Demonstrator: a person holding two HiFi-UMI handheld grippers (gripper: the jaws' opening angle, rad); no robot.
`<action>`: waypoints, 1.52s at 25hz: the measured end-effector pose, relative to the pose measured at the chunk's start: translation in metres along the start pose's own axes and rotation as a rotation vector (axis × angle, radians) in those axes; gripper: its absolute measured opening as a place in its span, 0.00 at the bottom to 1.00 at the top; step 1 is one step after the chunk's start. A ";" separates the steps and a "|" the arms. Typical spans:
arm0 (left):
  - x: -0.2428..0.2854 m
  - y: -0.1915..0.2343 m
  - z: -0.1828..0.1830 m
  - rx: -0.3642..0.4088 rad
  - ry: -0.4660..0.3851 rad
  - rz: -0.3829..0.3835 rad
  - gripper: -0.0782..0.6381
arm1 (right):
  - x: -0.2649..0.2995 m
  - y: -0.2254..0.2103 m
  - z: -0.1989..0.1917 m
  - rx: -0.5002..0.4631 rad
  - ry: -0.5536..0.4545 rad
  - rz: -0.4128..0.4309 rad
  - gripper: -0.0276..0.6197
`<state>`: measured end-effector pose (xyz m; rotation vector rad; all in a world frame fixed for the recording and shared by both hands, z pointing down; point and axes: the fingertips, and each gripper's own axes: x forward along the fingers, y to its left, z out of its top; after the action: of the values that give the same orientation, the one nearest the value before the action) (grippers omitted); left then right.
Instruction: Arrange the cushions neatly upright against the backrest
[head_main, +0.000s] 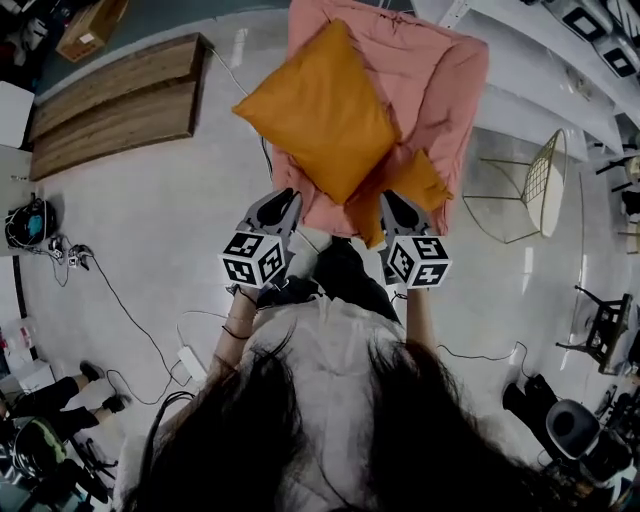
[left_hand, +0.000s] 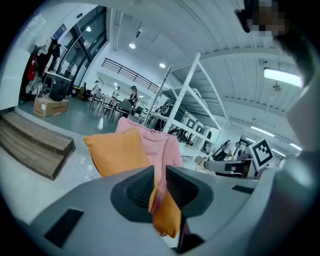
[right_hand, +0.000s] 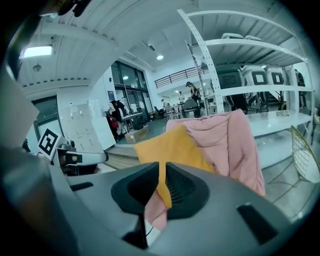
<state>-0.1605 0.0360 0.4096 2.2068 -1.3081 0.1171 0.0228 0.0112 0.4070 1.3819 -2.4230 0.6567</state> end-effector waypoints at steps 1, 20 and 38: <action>0.009 0.002 -0.001 -0.010 0.008 0.014 0.21 | 0.007 -0.009 0.003 -0.003 0.009 0.011 0.13; 0.104 0.086 -0.035 -0.306 0.043 0.334 0.39 | 0.193 -0.116 0.052 -0.312 0.200 0.326 0.13; 0.166 0.154 -0.079 -0.429 0.075 0.366 0.57 | 0.387 -0.173 0.027 -0.343 0.514 0.450 0.47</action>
<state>-0.1861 -0.1093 0.5984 1.5819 -1.5205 0.0495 -0.0245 -0.3646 0.5998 0.4611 -2.2742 0.5664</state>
